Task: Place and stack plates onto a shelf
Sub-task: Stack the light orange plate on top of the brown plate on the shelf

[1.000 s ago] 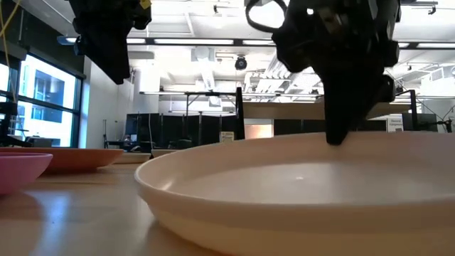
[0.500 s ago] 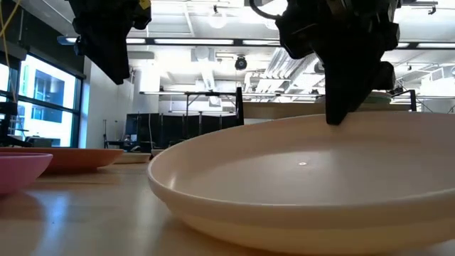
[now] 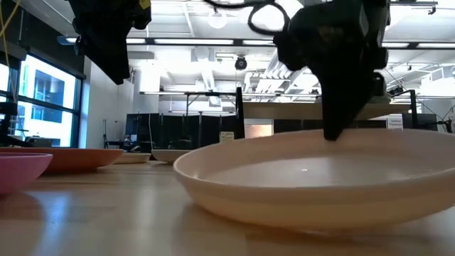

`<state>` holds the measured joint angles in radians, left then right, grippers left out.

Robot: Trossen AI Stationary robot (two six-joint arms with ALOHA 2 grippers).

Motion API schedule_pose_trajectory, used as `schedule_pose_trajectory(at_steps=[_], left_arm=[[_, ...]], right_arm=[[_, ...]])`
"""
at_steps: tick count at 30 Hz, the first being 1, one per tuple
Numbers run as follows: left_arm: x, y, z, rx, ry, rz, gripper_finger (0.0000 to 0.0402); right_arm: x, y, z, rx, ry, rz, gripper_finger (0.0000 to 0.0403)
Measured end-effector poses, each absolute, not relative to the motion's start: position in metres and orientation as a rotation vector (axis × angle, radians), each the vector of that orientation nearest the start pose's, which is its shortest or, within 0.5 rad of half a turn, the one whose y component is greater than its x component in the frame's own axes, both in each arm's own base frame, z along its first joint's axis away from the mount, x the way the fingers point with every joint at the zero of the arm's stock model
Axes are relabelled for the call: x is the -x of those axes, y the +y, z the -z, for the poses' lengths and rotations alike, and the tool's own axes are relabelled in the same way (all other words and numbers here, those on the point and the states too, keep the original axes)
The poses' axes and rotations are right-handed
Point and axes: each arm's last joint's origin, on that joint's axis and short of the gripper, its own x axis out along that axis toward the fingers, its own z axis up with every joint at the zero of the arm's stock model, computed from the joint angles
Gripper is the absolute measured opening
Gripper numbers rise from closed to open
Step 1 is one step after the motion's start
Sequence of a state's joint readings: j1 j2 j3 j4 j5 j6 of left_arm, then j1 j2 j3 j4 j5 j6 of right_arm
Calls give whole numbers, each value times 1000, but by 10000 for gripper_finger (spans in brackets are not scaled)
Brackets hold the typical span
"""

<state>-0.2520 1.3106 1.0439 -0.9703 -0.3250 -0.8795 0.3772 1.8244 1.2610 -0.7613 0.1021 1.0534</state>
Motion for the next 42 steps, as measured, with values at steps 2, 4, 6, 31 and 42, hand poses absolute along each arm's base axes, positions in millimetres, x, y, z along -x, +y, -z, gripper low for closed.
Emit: schedule_pose_trajectory(at_steps=[2,4,6,31,42], left_arm=[[-230,-50,-262,422,1049,-564,149],[-230,-50,-262,422,1049,-564,149],[-230,-50,-262,422,1049,-563,149],[-230,-50,-262,421,1050,-564,149],[-230,-50,-262,432,1051,-565,149]], right_arm=[[-326,124,-182,-574,1261,459,0],[-327,124,-182,-573,1258,462,0],[-327,123,-182,-573,1254,464,0],[-335,120,-168,-565,1302,409,1],[-335,116,-168,-475,1325,353,1]])
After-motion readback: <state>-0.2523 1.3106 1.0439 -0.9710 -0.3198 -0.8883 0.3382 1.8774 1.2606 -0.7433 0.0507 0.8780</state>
